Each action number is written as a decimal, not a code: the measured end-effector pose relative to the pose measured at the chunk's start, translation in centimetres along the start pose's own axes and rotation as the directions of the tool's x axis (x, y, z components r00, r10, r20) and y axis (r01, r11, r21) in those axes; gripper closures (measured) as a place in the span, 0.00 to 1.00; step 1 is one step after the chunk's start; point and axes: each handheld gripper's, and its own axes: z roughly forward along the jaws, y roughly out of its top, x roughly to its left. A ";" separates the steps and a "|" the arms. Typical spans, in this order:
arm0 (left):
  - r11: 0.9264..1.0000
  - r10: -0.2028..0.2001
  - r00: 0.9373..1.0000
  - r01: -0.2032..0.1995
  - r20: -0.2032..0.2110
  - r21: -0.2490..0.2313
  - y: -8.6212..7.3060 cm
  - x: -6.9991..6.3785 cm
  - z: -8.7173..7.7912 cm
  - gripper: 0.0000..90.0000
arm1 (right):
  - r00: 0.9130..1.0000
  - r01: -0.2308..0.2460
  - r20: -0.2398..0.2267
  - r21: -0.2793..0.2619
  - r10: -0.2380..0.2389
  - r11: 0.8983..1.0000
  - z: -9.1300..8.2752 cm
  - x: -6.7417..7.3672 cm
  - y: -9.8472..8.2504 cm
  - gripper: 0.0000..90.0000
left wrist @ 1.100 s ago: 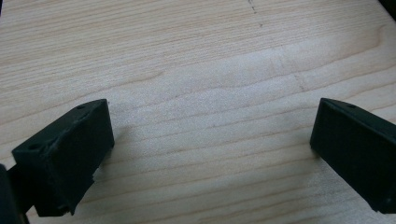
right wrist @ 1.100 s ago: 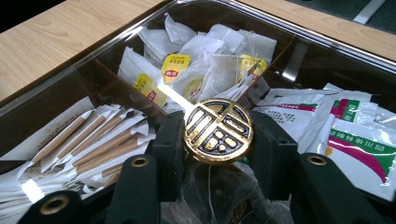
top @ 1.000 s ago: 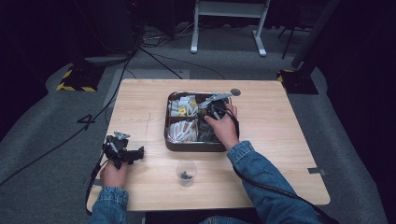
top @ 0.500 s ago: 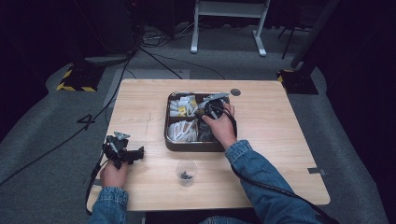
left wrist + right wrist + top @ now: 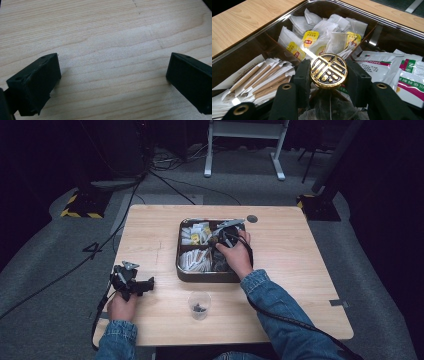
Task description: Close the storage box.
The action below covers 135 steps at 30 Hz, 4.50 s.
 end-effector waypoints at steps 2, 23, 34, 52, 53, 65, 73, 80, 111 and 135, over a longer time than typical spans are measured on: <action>1.000 0.000 1.000 0.000 0.000 -0.001 0.0 0.0 0.0 0.00 | 1.000 0.000 -0.003 -0.001 0.000 1.000 0.0 -0.1 0.0 0.65; 1.000 0.000 1.000 0.000 0.000 -0.001 0.0 0.0 0.0 0.00 | 0.999 0.004 -0.040 0.002 -0.004 1.000 0.4 -0.3 0.0 0.65; 1.000 0.001 1.000 -0.001 0.000 -0.001 0.0 0.0 0.0 0.00 | 0.999 -0.002 -0.047 0.016 0.003 1.000 0.3 -0.2 -0.1 0.64; 1.000 -0.001 1.000 0.001 0.001 -0.001 -0.2 0.0 -0.2 0.00 | 0.998 -0.007 -0.062 -0.077 0.003 0.997 -2.3 -1.1 0.4 0.43; 1.000 -0.001 1.000 0.001 0.001 -0.002 -0.3 -0.1 -0.2 0.00 | 0.998 0.000 -0.064 -0.082 -0.005 0.997 -2.7 -1.1 0.5 0.43; 1.000 -0.002 1.000 0.002 0.000 -0.002 -0.6 -0.1 -0.5 0.00 | 0.997 0.011 -0.070 -0.137 -0.021 0.990 -7.3 -2.2 0.8 0.41; 1.000 -0.006 1.000 0.006 0.001 0.000 -0.6 -0.1 -0.5 0.00 | 0.998 0.001 -0.069 -0.169 -0.013 0.986 -9.8 -3.1 0.2 0.40; 1.000 -0.002 1.000 0.002 0.002 0.001 -0.7 -0.1 -0.5 0.00 | 0.998 -0.019 -0.064 -0.193 0.007 0.981 -12.0 -4.4 -1.4 0.39; 1.000 0.010 1.000 -0.010 0.011 0.000 -0.5 0.0 -0.4 0.00 | 0.990 -0.087 0.098 -0.101 0.097 0.991 -18.1 -12.5 -11.0 0.37; 1.000 0.017 1.000 -0.017 0.017 0.002 -0.2 0.1 -0.2 0.00 | 0.985 -0.113 0.131 0.012 0.110 0.994 -15.3 -15.2 -17.0 0.32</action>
